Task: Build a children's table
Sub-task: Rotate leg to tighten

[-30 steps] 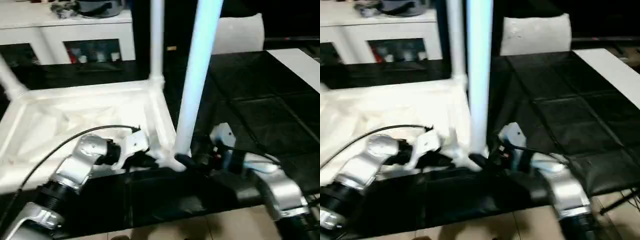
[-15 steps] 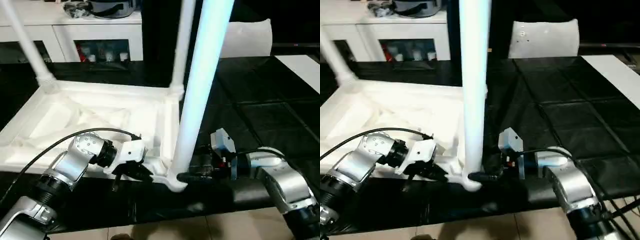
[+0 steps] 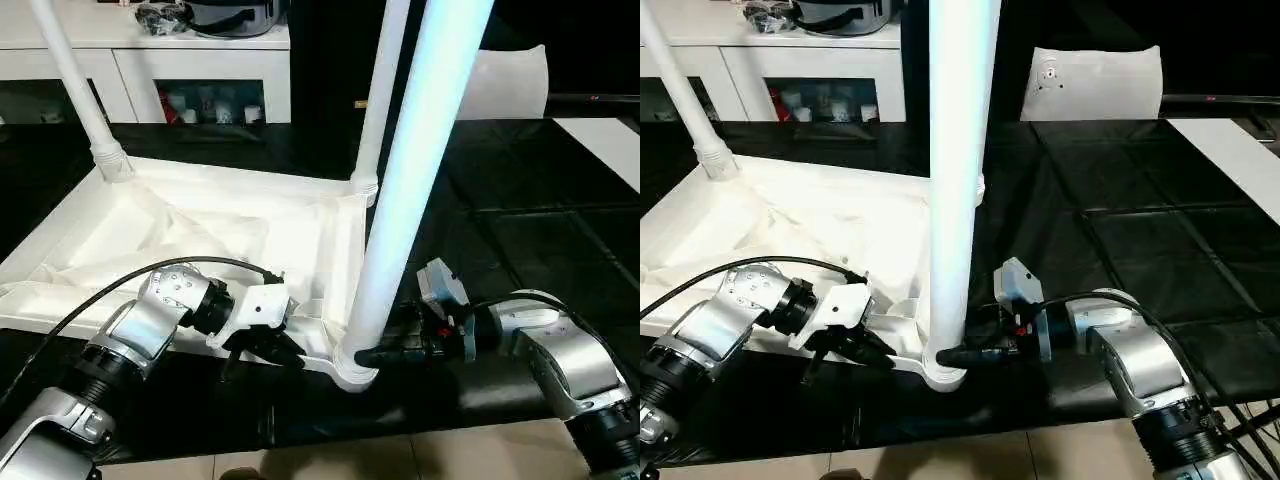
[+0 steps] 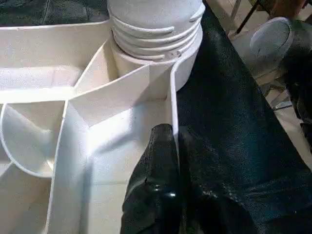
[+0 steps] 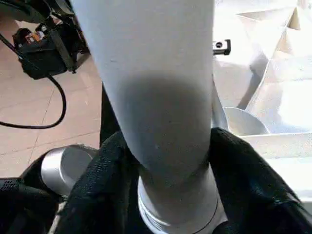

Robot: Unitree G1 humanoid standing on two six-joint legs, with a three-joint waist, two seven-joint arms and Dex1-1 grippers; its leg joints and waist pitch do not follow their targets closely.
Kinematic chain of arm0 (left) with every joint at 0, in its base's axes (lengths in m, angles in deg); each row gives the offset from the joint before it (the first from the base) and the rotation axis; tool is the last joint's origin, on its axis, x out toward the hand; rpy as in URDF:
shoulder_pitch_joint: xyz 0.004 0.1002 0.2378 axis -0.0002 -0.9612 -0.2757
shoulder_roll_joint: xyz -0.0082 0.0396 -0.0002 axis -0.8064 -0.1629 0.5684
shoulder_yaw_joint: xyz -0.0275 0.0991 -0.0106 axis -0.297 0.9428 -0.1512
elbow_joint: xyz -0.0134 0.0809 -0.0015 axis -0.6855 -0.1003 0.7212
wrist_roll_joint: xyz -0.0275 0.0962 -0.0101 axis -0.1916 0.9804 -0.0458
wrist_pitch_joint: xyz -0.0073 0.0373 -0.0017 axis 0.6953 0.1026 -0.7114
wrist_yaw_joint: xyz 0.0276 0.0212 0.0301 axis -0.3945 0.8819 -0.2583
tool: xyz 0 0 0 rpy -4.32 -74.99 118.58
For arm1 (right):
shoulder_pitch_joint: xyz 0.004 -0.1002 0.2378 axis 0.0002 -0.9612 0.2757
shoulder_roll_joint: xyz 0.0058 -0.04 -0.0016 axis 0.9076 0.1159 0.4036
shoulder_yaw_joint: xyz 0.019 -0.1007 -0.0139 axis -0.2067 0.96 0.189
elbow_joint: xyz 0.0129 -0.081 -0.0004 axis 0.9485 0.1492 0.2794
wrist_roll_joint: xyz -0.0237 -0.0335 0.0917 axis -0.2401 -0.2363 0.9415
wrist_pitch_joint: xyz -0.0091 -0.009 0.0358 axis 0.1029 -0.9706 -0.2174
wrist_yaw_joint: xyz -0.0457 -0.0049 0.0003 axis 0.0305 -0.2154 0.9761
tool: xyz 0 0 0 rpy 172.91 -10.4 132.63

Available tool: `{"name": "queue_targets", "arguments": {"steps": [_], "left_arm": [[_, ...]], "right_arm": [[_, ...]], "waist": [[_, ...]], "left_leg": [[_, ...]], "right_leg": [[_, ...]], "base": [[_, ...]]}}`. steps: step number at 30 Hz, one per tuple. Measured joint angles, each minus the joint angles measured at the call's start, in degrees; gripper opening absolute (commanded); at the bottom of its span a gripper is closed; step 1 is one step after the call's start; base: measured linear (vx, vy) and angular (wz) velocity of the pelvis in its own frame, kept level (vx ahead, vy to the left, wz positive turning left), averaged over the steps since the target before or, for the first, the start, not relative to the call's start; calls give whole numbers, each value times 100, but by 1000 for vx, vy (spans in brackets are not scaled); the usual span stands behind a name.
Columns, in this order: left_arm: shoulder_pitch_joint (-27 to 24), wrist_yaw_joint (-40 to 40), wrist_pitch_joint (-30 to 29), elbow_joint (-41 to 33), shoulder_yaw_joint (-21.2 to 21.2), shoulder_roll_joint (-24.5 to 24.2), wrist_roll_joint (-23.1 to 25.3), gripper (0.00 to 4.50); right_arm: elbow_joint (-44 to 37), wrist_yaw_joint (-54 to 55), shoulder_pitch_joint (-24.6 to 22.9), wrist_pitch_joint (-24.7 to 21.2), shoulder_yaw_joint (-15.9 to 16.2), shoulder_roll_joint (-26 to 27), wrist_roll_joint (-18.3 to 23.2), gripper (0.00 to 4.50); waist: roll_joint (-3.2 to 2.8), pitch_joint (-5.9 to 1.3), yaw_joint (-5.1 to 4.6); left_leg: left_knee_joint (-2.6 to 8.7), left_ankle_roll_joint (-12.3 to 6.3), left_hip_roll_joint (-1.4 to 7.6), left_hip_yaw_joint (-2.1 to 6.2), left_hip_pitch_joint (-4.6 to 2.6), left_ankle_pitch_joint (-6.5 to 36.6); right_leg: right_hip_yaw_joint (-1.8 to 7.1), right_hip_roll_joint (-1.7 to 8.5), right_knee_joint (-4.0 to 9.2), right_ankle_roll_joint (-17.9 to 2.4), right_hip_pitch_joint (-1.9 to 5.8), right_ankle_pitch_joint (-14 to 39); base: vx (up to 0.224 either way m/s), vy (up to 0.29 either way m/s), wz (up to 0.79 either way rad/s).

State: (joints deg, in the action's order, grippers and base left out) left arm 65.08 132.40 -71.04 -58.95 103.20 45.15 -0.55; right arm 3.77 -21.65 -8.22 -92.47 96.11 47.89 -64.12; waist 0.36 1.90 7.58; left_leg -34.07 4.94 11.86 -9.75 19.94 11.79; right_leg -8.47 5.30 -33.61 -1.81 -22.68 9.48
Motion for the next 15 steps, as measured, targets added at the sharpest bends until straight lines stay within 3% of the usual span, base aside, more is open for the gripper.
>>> {"name": "queue_targets", "arguments": {"steps": [2,8,11,13,15], "left_arm": [[3,-13,16,12,0,12,3,0],[3,-103,-48,30,-7,75,2,0],[-4,-261,-405,5,-70,191,-8,0],[-19,-442,-651,-1,-140,230,4,0],[-73,-744,-935,-13,-262,298,9,0]], "right_arm": [[0,0,0,3,1,-6,0,206],[-98,77,-117,-45,-36,-7,0,194],[-292,492,-356,-199,-189,180,31,193],[-336,878,-473,-272,-277,353,23,192],[-364,1396,-540,-350,-356,583,-53,191]], "waist": [[0,0,15],[-6,-3,65],[-18,-5,66],[-27,-2,33],[-43,0,-60]], "left_leg": [[0,0,0,0,0,0],[0,0,0,0,-5,0],[0,1,0,0,-35,0],[1,2,-1,-1,-85,1],[3,2,-2,3,-132,1]], "right_leg": [[0,0,0,0,0,0],[0,1,-1,0,5,0],[0,1,-1,0,26,0],[-1,1,0,1,63,1],[-13,0,19,4,86,3]], "base": [[0,0,0],[0,0,0],[0,0,0],[0,0,0],[0,0,0]]}}
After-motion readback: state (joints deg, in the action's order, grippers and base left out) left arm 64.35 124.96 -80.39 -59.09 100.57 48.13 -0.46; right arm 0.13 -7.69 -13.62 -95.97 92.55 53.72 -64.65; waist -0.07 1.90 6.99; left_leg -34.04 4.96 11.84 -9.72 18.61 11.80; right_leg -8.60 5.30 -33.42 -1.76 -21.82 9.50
